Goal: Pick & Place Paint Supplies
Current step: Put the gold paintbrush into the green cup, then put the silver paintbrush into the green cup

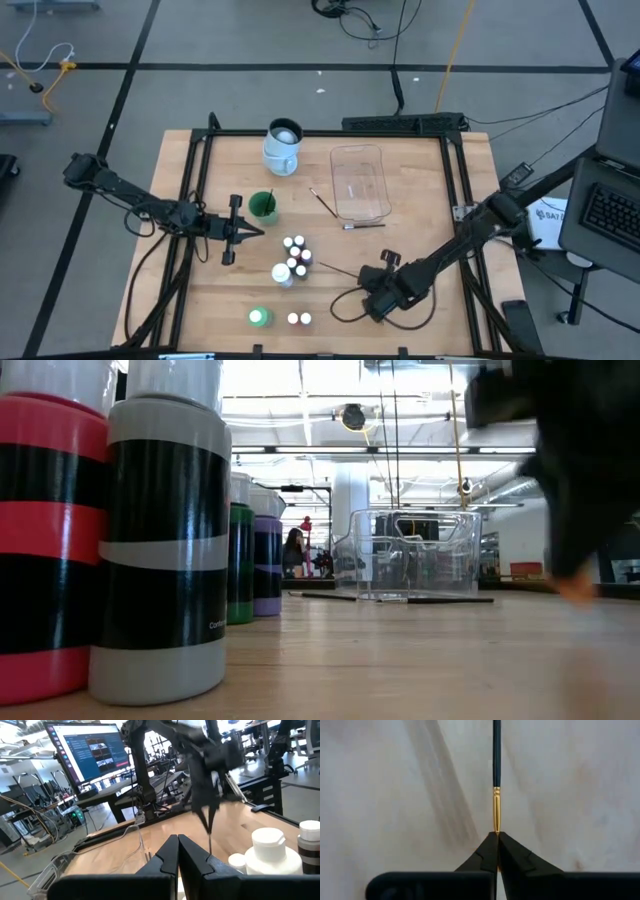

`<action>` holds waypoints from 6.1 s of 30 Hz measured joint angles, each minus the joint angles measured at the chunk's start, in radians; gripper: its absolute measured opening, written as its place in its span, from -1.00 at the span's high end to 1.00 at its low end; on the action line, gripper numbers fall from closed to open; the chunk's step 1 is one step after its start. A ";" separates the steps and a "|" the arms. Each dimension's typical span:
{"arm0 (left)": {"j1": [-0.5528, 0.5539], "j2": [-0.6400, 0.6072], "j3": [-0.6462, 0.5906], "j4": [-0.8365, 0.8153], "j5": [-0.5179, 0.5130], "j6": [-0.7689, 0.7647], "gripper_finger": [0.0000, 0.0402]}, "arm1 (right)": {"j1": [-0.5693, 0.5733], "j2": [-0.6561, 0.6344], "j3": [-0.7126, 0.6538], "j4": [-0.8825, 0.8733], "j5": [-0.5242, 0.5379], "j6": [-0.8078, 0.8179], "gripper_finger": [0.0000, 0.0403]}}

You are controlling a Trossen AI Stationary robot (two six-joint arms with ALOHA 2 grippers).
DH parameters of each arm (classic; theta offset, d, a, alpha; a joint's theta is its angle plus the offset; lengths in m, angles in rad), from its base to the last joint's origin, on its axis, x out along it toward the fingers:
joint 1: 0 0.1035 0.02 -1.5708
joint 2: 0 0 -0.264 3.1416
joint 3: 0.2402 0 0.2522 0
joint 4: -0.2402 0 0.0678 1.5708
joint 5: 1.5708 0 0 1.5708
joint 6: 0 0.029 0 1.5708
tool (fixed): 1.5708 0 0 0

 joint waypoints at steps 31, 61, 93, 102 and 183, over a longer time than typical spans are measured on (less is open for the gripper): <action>0.062 -0.002 0.000 0.199 -0.173 -0.053 0.95 | -0.419 -0.217 -0.387 1.377 -0.140 -1.150 1.00; 0.067 0.390 0.499 -0.060 0.141 -0.112 0.14 | -0.470 -0.219 -0.428 1.530 -0.215 -1.196 1.00; 0.121 0.406 0.527 -0.054 0.159 -0.046 0.98 | -0.484 -0.219 -0.428 1.522 -0.207 -1.168 1.00; 0.120 0.386 0.527 -0.074 0.149 -0.055 0.99 | -0.478 -0.219 -0.428 1.501 -0.178 -1.126 0.80; 0.209 0.123 0.466 -0.916 -0.297 -0.452 0.58 | -0.160 -0.222 -0.779 1.759 0.022 -0.989 0.68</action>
